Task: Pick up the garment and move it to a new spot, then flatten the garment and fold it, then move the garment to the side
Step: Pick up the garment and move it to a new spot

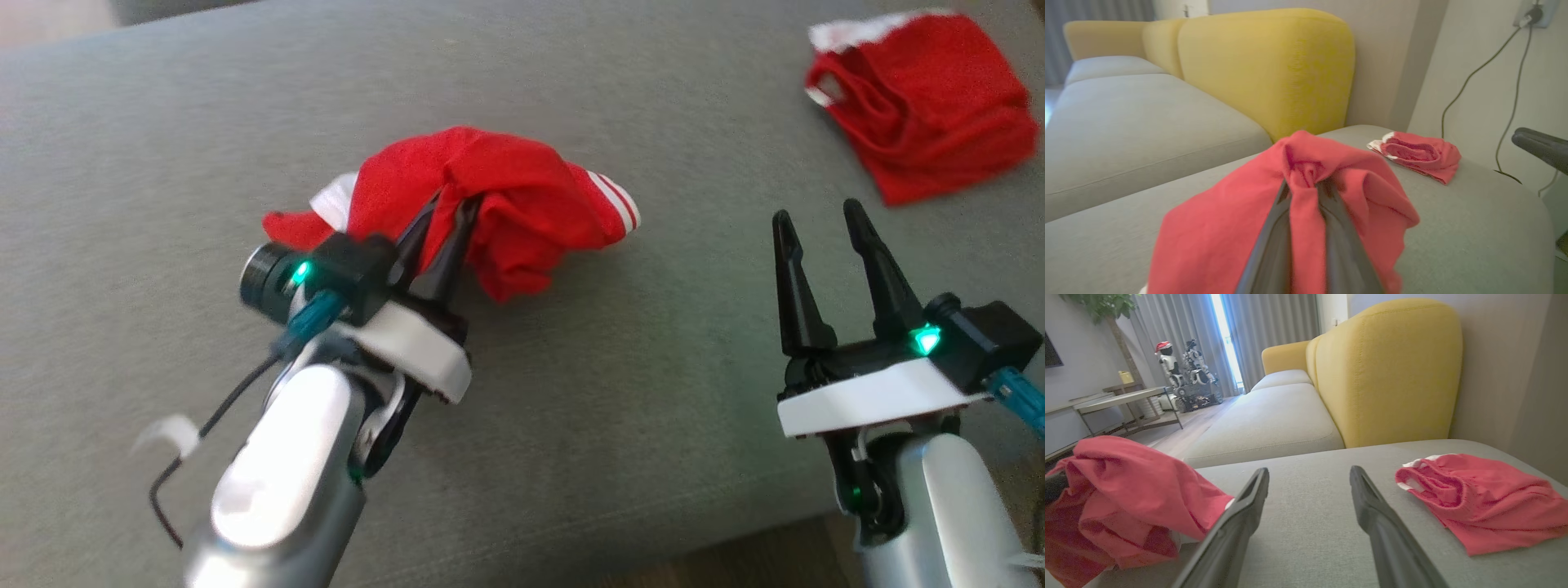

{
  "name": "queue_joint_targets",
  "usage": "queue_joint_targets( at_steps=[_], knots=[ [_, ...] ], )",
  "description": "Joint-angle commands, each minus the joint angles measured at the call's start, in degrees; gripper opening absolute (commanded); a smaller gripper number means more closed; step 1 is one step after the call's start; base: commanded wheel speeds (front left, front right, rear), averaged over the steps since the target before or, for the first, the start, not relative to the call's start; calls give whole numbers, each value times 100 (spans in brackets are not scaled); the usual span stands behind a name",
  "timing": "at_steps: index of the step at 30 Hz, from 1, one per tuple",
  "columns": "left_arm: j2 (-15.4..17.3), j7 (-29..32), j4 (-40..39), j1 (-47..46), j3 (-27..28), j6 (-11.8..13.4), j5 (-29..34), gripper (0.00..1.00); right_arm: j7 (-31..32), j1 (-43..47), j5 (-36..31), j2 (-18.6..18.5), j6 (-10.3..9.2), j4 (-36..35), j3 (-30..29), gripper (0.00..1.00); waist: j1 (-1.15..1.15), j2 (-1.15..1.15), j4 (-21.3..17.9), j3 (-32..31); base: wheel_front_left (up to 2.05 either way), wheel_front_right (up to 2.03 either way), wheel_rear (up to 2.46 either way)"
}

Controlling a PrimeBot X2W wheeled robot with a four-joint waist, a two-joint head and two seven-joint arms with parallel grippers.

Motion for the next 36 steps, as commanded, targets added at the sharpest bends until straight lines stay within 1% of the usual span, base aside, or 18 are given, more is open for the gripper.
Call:
queue_joint_targets(
  at_steps=[1, 5, 9, 10, 11, 12, 13, 17, 20, 23, 27, 32, 36],
  knots=[
    [17, -5, -76, -311, 135, -34, 46, 0, -93, -228, 67, 5, 20, -180, 151, 100, 0, 0, -341, 256, 0, 0, 0],
    [-39, 143, 522, -493, -83, -154, 42, 0, -195, -268, 176, 5, 20, -85, 189, 100, 0, 0, -560, 403, 0, 0, 0],
    [-96, 231, 987, -526, -264, -273, -88, 0, -291, -308, 242, 6, 20, 19, 193, 100, 0, 0, -596, 466, 0, 0, 0],
    [-115, 203, 1038, -529, -289, -297, -145, 4, -306, -316, 262, 6, 20, 42, 196, 100, 0, 0, -583, 469, 0, 0, 0],
    [-132, 207, 1086, -519, -331, -320, -197, 36, -319, -321, 271, 6, 20, 64, 192, 100, 0, 0, -552, 464, 0, 0, 0],
    [-145, 206, 1117, -518, -378, -337, -226, 83, -329, -326, 273, 6, 20, 83, 185, 100, 0, 0, -512, 456, 0, 0, 0],
    [-155, 186, 1130, -520, -424, -352, -242, 100, -337, -332, 269, 6, 20, 101, 176, 100, 0, 0, -467, 442, 0, 0, 0],
    [-163, 50, 1043, -476, -537, -393, -323, 100, -343, -373, 231, 6, 20, 147, 168, 100, 0, 0, -246, 362, 0, 0, 0],
    [-135, -128, 850, -374, -491, -305, -336, 100, -312, -364, 154, 6, 20, 164, 140, 100, 0, 0, -34, 243, 0, 0, 0],
    [-113, -290, 648, -221, -351, -120, -396, 100, -248, -297, 55, 6, 20, 168, 74, 100, 0, 0, 206, 95, 0, 0, 0],
    [7, -429, 458, -111, 4, 226, -466, 100, -167, -243, -3, 6, 20, 138, 8, 100, 0, 0, 458, -55, 0, 0, 0],
    [298, -566, 367, 85, 474, 656, -473, 100, -81, -192, -44, 6, 20, 91, -52, 100, 0, 0, 677, -195, 0, 0, 0],
    [555, -642, 323, 319, 883, 895, -581, 100, -11, -139, -47, 6, 20, 83, -100, 100, 0, 0, 821, -263, 0, 0, 0]
  ],
)
